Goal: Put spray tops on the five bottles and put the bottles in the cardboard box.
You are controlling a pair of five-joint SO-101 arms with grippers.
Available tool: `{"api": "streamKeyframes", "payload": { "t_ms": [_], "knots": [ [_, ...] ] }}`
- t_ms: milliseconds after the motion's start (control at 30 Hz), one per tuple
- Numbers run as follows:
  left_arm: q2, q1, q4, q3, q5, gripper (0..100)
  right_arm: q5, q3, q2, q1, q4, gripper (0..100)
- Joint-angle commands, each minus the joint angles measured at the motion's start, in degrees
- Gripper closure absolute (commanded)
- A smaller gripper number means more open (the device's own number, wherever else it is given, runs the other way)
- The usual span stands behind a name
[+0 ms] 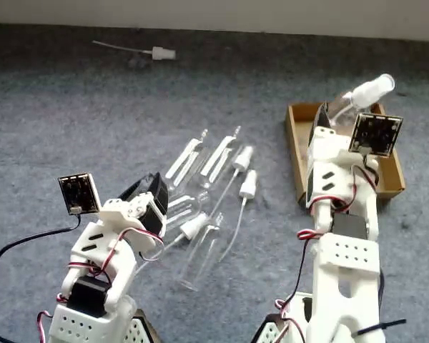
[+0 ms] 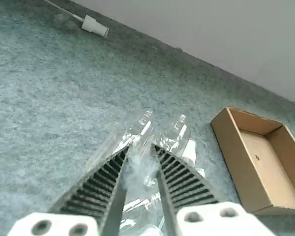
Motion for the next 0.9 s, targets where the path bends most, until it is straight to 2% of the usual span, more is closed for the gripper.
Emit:
{"api": "streamKeyframes", "payload": {
  "t_ms": [0,467,700,867],
  "knots": [
    [-0.3,-0.6,-1.4,0.8,-0.1,97,0.0,-5.8,9.1,0.8,-11.8,88.9],
    [-0.2,-1.1,-1.5,2.3,-0.5,97,0.1,-10.2,40.7,0.4,-31.2,88.9],
    [-0.2,-1.1,-13.3,8.2,-0.5,97,0.1,-17.5,50.2,0.4,-32.5,88.9],
    [-0.2,-1.1,-13.8,8.2,-0.5,97,0.1,-24.3,57.5,0.4,-32.5,88.9]
  ]
}}
